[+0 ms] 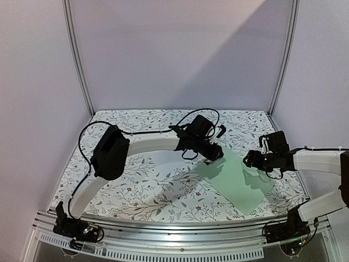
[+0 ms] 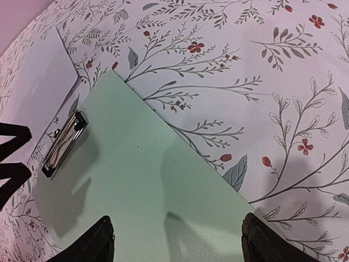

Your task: Put the files into the folder

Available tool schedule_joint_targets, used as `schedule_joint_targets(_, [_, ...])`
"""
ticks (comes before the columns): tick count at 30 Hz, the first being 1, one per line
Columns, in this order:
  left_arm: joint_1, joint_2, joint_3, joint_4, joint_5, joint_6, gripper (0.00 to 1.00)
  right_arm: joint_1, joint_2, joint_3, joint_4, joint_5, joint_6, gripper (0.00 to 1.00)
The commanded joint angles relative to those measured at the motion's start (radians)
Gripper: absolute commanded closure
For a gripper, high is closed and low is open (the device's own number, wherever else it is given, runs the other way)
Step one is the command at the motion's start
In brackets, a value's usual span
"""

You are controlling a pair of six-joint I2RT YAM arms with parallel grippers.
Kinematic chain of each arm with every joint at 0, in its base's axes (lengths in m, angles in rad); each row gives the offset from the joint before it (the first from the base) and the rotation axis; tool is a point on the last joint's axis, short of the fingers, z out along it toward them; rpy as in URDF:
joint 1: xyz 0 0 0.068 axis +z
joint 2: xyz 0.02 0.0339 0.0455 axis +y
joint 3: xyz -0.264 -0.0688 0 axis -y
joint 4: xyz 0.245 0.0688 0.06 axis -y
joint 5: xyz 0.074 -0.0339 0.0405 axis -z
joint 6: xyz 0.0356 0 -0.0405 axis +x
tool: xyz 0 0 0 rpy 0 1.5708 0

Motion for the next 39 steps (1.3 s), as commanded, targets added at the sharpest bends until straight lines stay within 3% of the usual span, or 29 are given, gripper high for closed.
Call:
schedule_joint_targets(1, [0.008, -0.034, 0.062, -0.044, -0.107, 0.037, 0.51, -0.003, 0.001, 0.001, 0.007, 0.002, -0.003, 0.20])
schedule_joint_targets(6, [0.016, 0.055, 0.155, -0.160, -0.179, 0.086, 0.40, -0.002, -0.004, 0.002, 0.001, 0.004, -0.008, 0.20])
schedule_joint_targets(9, [0.016, 0.079, 0.155, -0.163, -0.155, 0.084, 0.40, -0.003, -0.003, 0.002, 0.003, 0.002, -0.007, 0.20])
schedule_joint_targets(15, [0.018, 0.111, 0.156, -0.148, -0.067, 0.062, 0.52, -0.003, 0.009, 0.003, 0.010, -0.009, 0.001, 0.20])
schedule_joint_targets(23, [0.018, 0.162, 0.175, -0.171, -0.059, 0.053, 0.56, -0.003, 0.008, -0.002, 0.007, -0.005, 0.001, 0.20])
schedule_joint_targets(29, [0.018, 0.191, 0.196, -0.200, -0.091, 0.035, 0.69, -0.002, 0.005, -0.008, 0.009, -0.007, 0.001, 0.20])
schedule_joint_targets(35, [0.018, 0.154, 0.170, -0.272, -0.153, -0.012, 0.77, -0.002, -0.001, -0.007, 0.007, 0.004, -0.005, 0.20])
schedule_joint_targets(39, [0.021, 0.041, 0.030, -0.316, -0.192, -0.108, 0.82, -0.002, -0.004, -0.014, 0.018, 0.005, -0.008, 0.20])
